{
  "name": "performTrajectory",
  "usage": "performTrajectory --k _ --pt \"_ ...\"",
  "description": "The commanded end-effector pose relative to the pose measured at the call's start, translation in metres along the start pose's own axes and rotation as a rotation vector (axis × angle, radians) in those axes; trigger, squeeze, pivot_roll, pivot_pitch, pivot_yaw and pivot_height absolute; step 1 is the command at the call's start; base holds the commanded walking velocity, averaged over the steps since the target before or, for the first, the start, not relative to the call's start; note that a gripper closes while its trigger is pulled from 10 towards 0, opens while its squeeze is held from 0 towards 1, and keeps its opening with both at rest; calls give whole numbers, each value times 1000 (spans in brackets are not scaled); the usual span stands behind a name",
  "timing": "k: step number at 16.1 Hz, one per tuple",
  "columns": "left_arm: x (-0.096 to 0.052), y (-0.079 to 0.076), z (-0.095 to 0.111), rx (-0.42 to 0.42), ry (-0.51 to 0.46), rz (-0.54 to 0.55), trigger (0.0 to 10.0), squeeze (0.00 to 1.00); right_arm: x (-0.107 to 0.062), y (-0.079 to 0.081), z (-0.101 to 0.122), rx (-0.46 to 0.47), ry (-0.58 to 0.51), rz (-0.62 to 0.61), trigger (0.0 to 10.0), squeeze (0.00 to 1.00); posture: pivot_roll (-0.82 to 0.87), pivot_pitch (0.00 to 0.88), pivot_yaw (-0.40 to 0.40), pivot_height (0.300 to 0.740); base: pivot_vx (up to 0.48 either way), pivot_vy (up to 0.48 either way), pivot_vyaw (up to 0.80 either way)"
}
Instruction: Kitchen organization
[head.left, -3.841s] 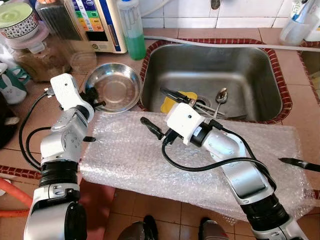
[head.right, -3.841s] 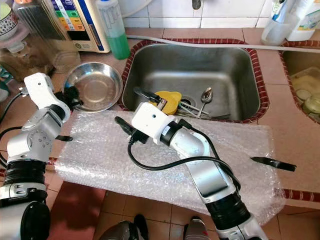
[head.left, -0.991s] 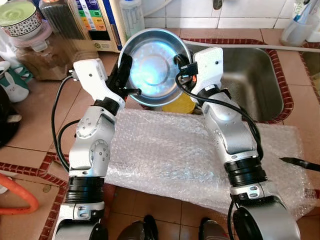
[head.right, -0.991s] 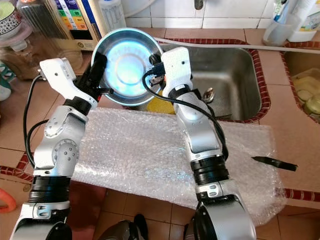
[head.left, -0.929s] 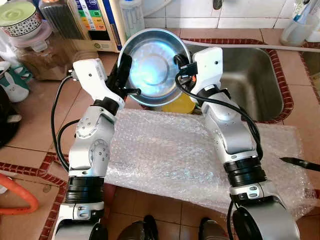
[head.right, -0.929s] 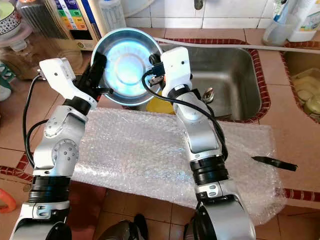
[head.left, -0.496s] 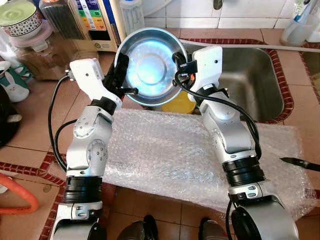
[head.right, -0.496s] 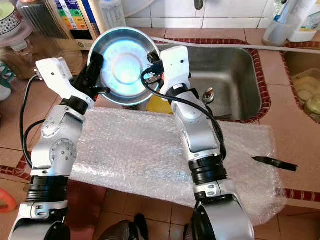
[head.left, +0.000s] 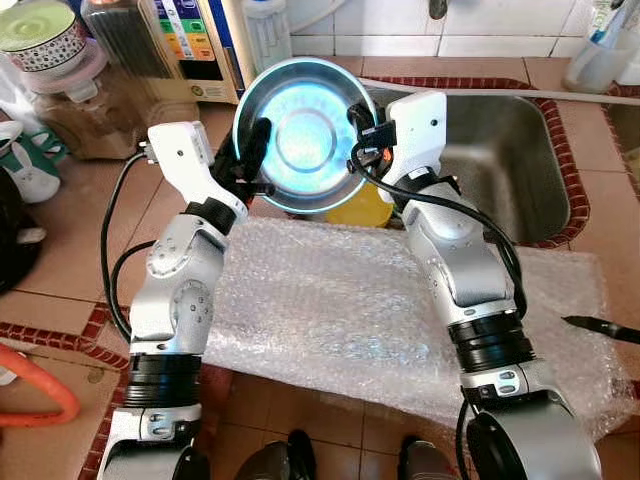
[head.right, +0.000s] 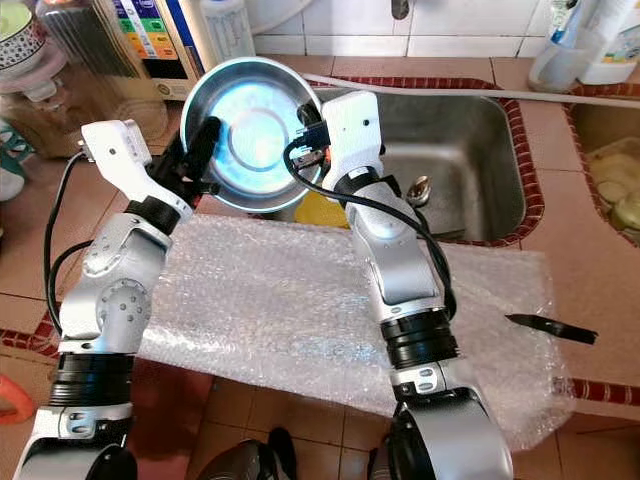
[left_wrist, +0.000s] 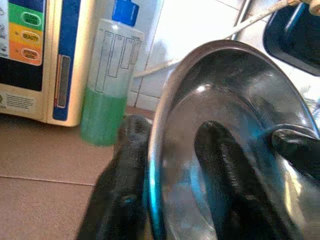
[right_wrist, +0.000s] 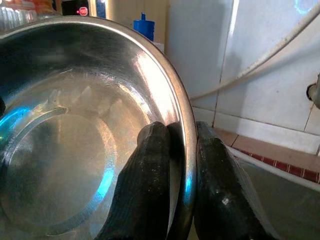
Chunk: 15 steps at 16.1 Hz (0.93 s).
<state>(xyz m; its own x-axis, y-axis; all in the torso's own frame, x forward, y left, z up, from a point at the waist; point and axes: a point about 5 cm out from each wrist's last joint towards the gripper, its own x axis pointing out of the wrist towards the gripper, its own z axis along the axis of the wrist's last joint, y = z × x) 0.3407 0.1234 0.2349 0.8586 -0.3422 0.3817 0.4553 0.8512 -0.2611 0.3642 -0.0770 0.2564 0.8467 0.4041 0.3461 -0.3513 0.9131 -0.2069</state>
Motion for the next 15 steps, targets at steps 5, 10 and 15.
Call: performTrajectory --k 5,10,15 --pt "-9 -25 1 -10 36 -211 10000 1000 -2 -14 -13 -105 66 -118 0 0 -169 216 137 740 0 0 0" --pt "-15 -32 -8 -27 101 -274 10000 1000 -3 -18 -17 -118 72 -142 0 0 -164 216 138 740 0 0 0" --pt "-19 -22 -10 -7 134 -256 10000 1000 -7 -35 -21 -159 92 -208 0 0 -169 217 141 740 0 0 0"
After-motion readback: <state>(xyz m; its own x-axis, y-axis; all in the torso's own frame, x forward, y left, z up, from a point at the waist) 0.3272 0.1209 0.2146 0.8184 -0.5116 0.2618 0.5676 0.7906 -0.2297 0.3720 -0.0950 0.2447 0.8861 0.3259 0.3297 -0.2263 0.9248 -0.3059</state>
